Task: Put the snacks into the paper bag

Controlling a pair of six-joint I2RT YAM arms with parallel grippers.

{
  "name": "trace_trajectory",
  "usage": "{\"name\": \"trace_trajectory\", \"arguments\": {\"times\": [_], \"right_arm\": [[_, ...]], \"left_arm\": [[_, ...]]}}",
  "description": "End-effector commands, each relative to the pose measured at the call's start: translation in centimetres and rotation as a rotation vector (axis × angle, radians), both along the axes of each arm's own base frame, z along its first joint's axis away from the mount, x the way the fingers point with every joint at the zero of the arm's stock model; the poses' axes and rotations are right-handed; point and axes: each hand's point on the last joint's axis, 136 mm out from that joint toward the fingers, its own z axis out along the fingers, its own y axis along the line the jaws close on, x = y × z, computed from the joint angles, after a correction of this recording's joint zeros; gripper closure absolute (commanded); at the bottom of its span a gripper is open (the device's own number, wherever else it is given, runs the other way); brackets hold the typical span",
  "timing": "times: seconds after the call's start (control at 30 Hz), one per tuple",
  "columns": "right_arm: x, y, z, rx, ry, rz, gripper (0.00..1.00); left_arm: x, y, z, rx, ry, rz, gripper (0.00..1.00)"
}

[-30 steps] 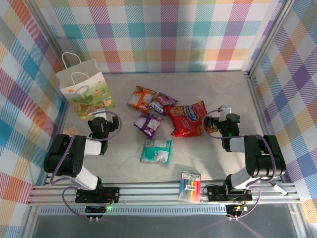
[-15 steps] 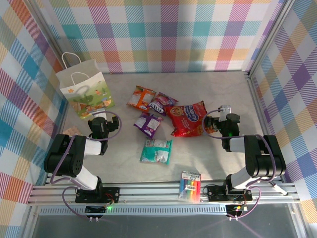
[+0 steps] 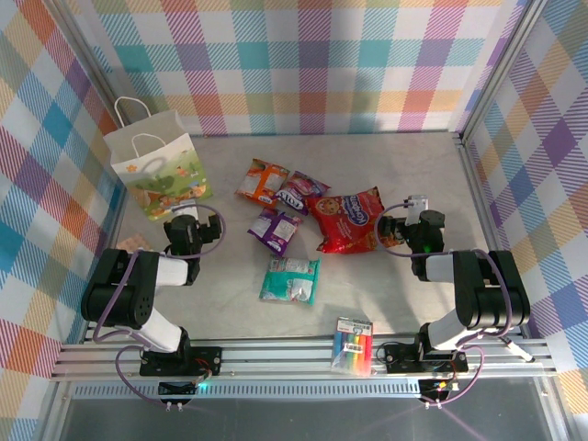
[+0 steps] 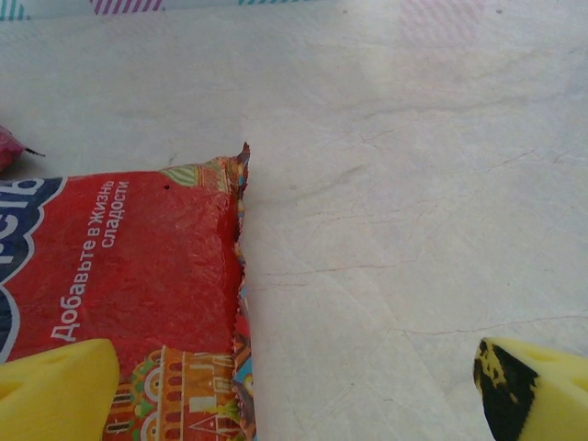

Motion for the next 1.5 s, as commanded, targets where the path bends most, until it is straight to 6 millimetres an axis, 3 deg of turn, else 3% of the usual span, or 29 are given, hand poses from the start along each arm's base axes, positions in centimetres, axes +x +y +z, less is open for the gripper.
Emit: {"name": "trace_trajectory", "arguments": {"times": [0.0,0.23,0.53,0.83,1.23,1.47], "right_arm": [[0.9,0.8,2.6,0.004,-0.035,0.041,0.01],[0.4,1.3,4.0,-0.011,-0.009,0.050,0.01],[-0.2,1.1,7.0,0.052,0.021,-0.038,0.01],[-1.7,3.5,9.7,0.004,-0.015,-0.005,0.01],[-2.4,6.4,13.3,-0.024,-0.032,0.057,0.01],[-2.2,8.4,14.6,-0.043,-0.037,0.103,0.01]], "left_arm": [[0.9,-1.3,2.5,-0.005,-0.015,-0.054,0.01],[0.8,-1.5,5.0,0.045,-0.004,-0.028,0.01],[0.3,-3.2,11.1,-0.004,-0.140,-0.057,0.01],[-0.8,-4.7,14.5,0.014,-0.107,-0.098,0.00],[-2.6,-3.7,19.2,-0.016,-0.078,-0.042,0.01],[-2.8,-3.2,20.6,-0.026,-0.013,0.003,0.00]]}}
